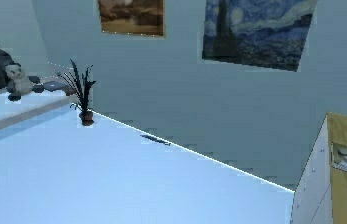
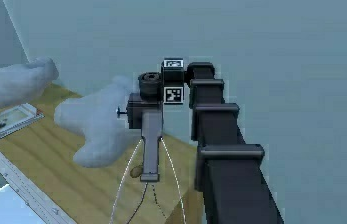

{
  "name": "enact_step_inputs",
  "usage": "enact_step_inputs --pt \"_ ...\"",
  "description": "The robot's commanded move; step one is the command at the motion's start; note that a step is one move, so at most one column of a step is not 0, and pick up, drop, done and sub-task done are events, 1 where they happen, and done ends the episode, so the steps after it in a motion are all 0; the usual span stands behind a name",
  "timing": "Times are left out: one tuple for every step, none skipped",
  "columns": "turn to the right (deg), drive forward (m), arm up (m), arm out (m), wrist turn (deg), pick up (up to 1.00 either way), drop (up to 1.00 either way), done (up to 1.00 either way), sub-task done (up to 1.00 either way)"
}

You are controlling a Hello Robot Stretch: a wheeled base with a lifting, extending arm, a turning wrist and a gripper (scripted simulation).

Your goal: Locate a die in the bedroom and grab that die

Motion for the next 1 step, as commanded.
enact_step_inputs --pt "0.0 0.00 0.00 0.00 45.0 0.00 0.00 0.00 0.00"
